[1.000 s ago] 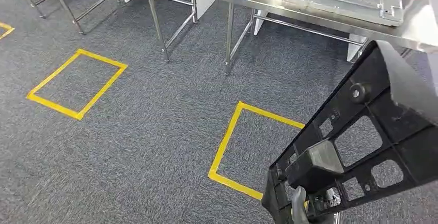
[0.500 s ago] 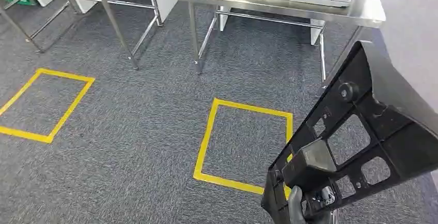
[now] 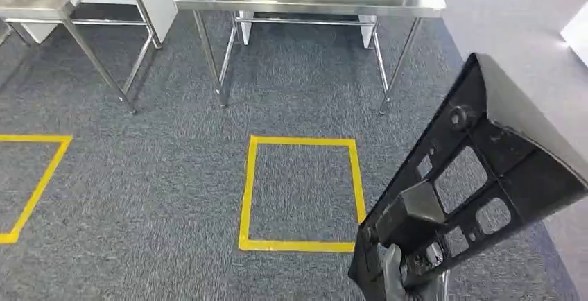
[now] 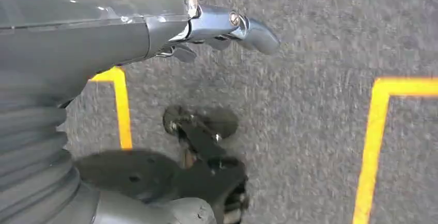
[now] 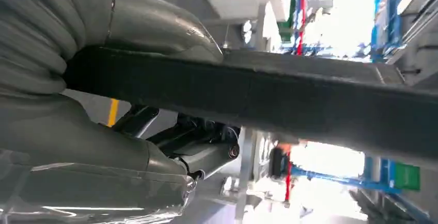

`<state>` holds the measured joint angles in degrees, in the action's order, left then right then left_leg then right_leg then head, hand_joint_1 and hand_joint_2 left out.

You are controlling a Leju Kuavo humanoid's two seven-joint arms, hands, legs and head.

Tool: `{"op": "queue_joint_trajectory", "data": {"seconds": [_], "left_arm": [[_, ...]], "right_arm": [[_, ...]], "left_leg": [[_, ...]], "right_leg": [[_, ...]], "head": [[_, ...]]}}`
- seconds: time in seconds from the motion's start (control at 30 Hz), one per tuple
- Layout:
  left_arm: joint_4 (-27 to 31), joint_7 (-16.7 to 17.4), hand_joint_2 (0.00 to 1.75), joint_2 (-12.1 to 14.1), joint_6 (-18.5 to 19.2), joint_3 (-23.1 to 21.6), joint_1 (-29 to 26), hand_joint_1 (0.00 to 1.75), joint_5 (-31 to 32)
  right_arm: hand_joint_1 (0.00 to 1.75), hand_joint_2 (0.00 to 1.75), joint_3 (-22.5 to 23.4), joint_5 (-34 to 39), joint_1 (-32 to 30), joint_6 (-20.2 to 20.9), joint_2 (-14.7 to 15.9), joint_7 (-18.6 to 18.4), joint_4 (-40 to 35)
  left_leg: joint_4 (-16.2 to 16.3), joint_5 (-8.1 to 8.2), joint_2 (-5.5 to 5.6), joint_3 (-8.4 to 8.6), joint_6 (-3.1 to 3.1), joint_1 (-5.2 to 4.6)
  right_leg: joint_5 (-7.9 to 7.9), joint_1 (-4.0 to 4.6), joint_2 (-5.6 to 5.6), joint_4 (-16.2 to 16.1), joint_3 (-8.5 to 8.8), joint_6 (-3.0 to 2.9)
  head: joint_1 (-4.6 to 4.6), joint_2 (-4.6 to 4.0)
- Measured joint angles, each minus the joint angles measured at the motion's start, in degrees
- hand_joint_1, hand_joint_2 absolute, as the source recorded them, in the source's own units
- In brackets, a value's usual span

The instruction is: Take the parts from the cabinet and place them on the table.

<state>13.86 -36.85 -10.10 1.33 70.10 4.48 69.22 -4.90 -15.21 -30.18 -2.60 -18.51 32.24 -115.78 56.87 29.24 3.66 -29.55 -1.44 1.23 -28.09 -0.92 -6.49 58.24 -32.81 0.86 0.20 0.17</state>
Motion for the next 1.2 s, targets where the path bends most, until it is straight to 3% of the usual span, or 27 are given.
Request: {"op": "queue_joint_trajectory", "data": {"seconds": [0.03,0.07,0.13,0.17,0.2,0.23,0.3,0.33,0.37,0.47,0.5,0.53,0.57,0.63,0.67,0.7,0.73,0.8,0.87,0.9,0.93,0.97,1.0,1.03,1.07,1.13,1.2], "left_arm": [[0.00,0.00,1.75,0.04,0.00,0.02,-0.07,0.00,-0.07],[0.00,0.00,1.75,0.11,0.07,0.02,-0.24,0.00,0.02],[0.00,0.06,1.75,0.11,0.04,0.02,-0.56,0.00,0.02],[0.00,0.09,1.75,0.13,0.04,0.02,-0.64,0.00,0.02],[0.00,0.09,1.75,0.13,0.06,0.02,-0.66,0.00,0.02],[0.00,0.09,1.75,0.13,0.09,0.02,-0.64,0.00,0.00],[0.00,0.09,1.75,0.11,0.13,0.02,-0.57,0.00,0.00],[0.00,0.09,1.75,0.11,0.15,0.02,-0.66,0.00,0.02],[0.00,0.15,1.75,0.11,0.17,0.02,-0.42,0.00,0.02],[0.00,0.20,1.75,0.18,0.18,0.02,-0.20,0.00,0.39],[0.02,0.15,1.75,0.24,0.17,0.02,-0.01,0.00,0.48],[0.02,0.11,1.75,0.42,0.17,0.02,0.08,0.00,0.63],[0.02,0.15,1.75,0.44,0.17,0.02,0.16,0.00,0.74],[0.02,0.18,1.75,0.61,0.22,0.02,-0.02,0.00,1.05],[0.02,0.22,1.75,0.70,0.22,0.02,-0.20,0.00,1.20],[0.02,0.37,1.75,0.74,0.22,0.02,-0.53,0.00,1.29],[0.02,0.42,1.75,0.77,0.22,0.00,-0.75,0.00,1.49],[0.02,0.44,1.75,0.92,0.22,0.02,-1.00,0.00,1.64],[-0.02,0.63,1.75,1.20,0.24,0.00,-1.31,0.00,1.88],[-0.02,0.72,1.75,1.23,0.24,-0.02,-1.14,0.00,1.92],[-0.02,0.77,1.75,1.31,0.24,-0.04,-0.75,0.00,2.01],[-0.02,0.85,1.75,1.38,0.26,-0.04,-0.61,0.00,2.10],[-0.02,0.87,1.75,1.49,0.26,-0.07,-0.37,0.00,2.14],[-0.02,0.92,1.75,1.55,0.28,-0.07,-0.47,0.00,2.14],[-0.02,1.01,1.75,1.57,0.28,-0.04,-0.50,0.00,2.05],[-0.02,1.03,1.75,1.60,0.39,-0.07,-0.52,0.00,2.16],[-0.02,1.05,1.75,1.55,0.41,-0.04,-0.72,0.00,2.16]], "right_arm": [[1.75,1.75,0.00,-0.04,0.00,-0.33,0.02,-0.11,0.00],[1.75,1.75,0.00,-0.09,0.20,-0.37,0.04,-0.24,0.02],[1.75,1.75,0.00,-0.17,0.30,-0.54,0.11,-0.31,0.17],[1.75,1.75,0.00,-0.26,0.20,-0.57,0.18,-0.31,0.28],[1.75,1.75,0.00,-0.35,0.17,-0.79,0.26,-0.44,0.44],[1.75,1.75,0.00,-0.46,0.17,-1.05,0.28,-0.50,0.53],[1.75,1.75,0.00,-0.72,0.17,-1.48,0.33,-0.70,0.57],[1.75,1.75,0.00,-0.90,0.22,-1.75,0.37,-0.92,0.59],[1.75,1.75,0.00,-1.46,0.34,-2.53,0.46,-1.44,0.74],[1.75,1.75,-0.09,-4.07,0.41,-5.78,0.52,-3.46,0.72],[1.75,1.75,-0.09,-5.96,0.48,-8.05,0.50,-5.34,0.66],[1.75,1.75,-0.07,-7.73,0.45,-10.34,0.50,-7.11,0.68],[1.75,1.75,0.09,-8.88,0.51,-12.33,0.50,-8.40,0.72],[1.75,1.75,0.74,-10.19,0.84,-15.11,0.50,-10.10,0.79],[1.75,1.75,1.39,-11.55,1.04,-17.14,0.50,-10.73,0.87],[1.75,1.75,2.23,-12.66,1.21,-19.11,0.48,-11.15,1.01],[1.75,1.75,3.13,-13.25,1.40,-20.53,0.50,-11.43,1.09],[1.75,1.75,4.70,-13.49,1.95,-21.64,0.50,-11.93,1.18],[1.75,1.75,5.79,-14.18,2.74,-23.10,0.50,-12.32,1.31],[1.75,1.75,6.41,-14.56,3.21,-23.61,0.50,-12.50,1.36],[1.75,1.75,6.76,-14.86,3.59,-24.09,0.50,-12.68,1.36],[1.75,1.75,7.25,-15.13,4.09,-24.41,0.50,-12.87,1.36],[1.75,1.75,7.48,-15.48,4.82,-24.70,0.50,-13.03,1.38],[1.75,1.75,7.52,-16.29,5.24,-24.76,0.50,-13.42,1.47],[1.75,1.75,7.50,-16.94,5.58,-24.76,0.46,-13.55,1.62],[1.75,1.75,7.50,-17.86,5.93,-24.78,0.35,-13.97,1.97],[1.75,1.75,7.50,-18.25,5.98,-24.81,0.17,-14.23,2.47]], "left_leg": [[-0.19,-0.15,-0.30,0.43,-0.23,-0.06],[-0.21,0.07,-0.95,0.86,-0.54,-0.06],[-0.18,0.77,-1.95,1.58,-0.57,-0.15],[-0.17,1.19,-2.39,1.97,-0.50,-0.17],[-0.17,1.72,-2.62,2.69,-0.38,-0.17],[-0.17,2.34,-2.73,3.47,-0.26,-0.16],[-0.21,3.68,-2.86,5.43,0.01,-0.14],[-0.38,4.32,-2.98,5.70,0.13,-0.11],[-0.34,4.90,-3.01,6.02,0.82,-0.44],[-2.12,5.64,-3.12,7.65,1.97,-0.28],[-2.96,6.10,-3.19,8.97,2.30,-0.32],[-1.42,6.04,-3.35,8.84,2.40,-0.17],[2.62,6.98,-3.34,6.55,2.53,-0.16],[13.15,9.76,-3.33,-0.98,3.00,-0.12],[16.98,9.93,-3.33,-4.50,3.19,-0.12],[17.94,8.15,-3.33,-6.86,3.25,-0.12],[16.35,4.98,-3.33,-7.81,3.22,-0.12],[6.95,-5.10,-3.34,-7.22,2.79,-0.13],[7.71,-4.98,-3.40,-6.81,2.10,-1.18],[6.44,-4.05,-3.57,-5.61,1.25,-1.18],[5.69,-2.94,-3.60,-5.03,0.89,-1.56],[4.07,-1.84,-3.64,-4.06,0.26,-1.47],[2.25,-1.04,-3.37,-2.70,-0.12,-0.99],[0.78,-1.03,-3.31,-1.53,-0.18,-0.69],[-0.13,-0.72,-3.34,-0.35,-0.53,-0.47],[-1.46,0.10,-3.23,2.12,-0.58,-0.40],[-2.26,1.53,-3.00,4.82,-0.35,-0.25]], "right_leg": [[-0.56,0.06,3.05,1.59,-0.51,0.19],[-2.76,0.02,5.17,5.64,-2.71,0.61],[-6.35,-0.16,6.04,14.60,-8.04,1.29],[-6.68,-0.23,6.13,17.56,-10.15,1.48],[-5.11,-0.32,6.18,17.51,-10.95,1.60],[-2.30,-0.38,6.21,14.69,-10.07,1.57],[4.13,-0.33,6.28,4.62,-5.81,1.08],[4.87,-0.22,6.46,1.55,-4.60,0.71],[3.67,0.37,6.67,1.63,-4.33,0.37],[2.09,0.69,6.29,1.89,-3.88,-0.95],[1.76,0.03,6.26,0.81,-2.50,-1.44],[1.41,-0.03,6.22,-0.16,-1.12,-1.53],[0.91,-0.01,6.46,-0.81,0.09,-2.20],[-0.55,0.10,6.56,-1.33,1.95,-2.42],[-1.41,0.14,6.42,-1.33,3.00,-2.42],[-2.40,0.14,6.22,-1.34,4.26,-2.35],[-3.34,0.14,6.02,-1.36,5.55,-2.28],[-5.76,0.14,5.78,-1.39,8.88,-1.89],[-7.08,0.33,5.48,-1.91,10.35,-0.98],[-7.17,0.09,5.37,-2.13,10.79,-0.49],[-7.37,0.02,5.45,-2.62,11.35,-0.13],[-6.63,0.05,5.60,-1.95,11.10,0.12],[-4.78,0.19,5.57,1.11,9.31,0.54],[-3.09,-0.01,5.84,5.53,6.45,0.74],[-2.75,0.06,5.95,9.11,3.72,1.01],[-5.76,-0.19,6.04,14.29,-1.96,1.35],[-9.60,-0.44,6.13,15.31,-6.19,1.61]], "head": [[0.42,-0.02],[0.83,-0.02],[0.81,-0.02],[0.77,-0.02],[0.81,-0.02],[0.79,-0.02],[0.81,-0.02],[0.96,0.00],[0.64,0.00],[0.66,-0.02],[0.59,0.00],[0.45,-0.02],[-0.13,0.00],[-0.04,0.00],[-0.08,-0.02],[-0.04,-0.02],[-0.09,-0.02],[-0.09,-0.02],[-0.01,-0.02],[-0.18,0.00],[-0.13,-0.02],[-0.55,0.00],[-0.37,-0.02],[-0.22,0.00],[-0.11,-0.02],[0.50,0.00],[0.59,0.00]]}}
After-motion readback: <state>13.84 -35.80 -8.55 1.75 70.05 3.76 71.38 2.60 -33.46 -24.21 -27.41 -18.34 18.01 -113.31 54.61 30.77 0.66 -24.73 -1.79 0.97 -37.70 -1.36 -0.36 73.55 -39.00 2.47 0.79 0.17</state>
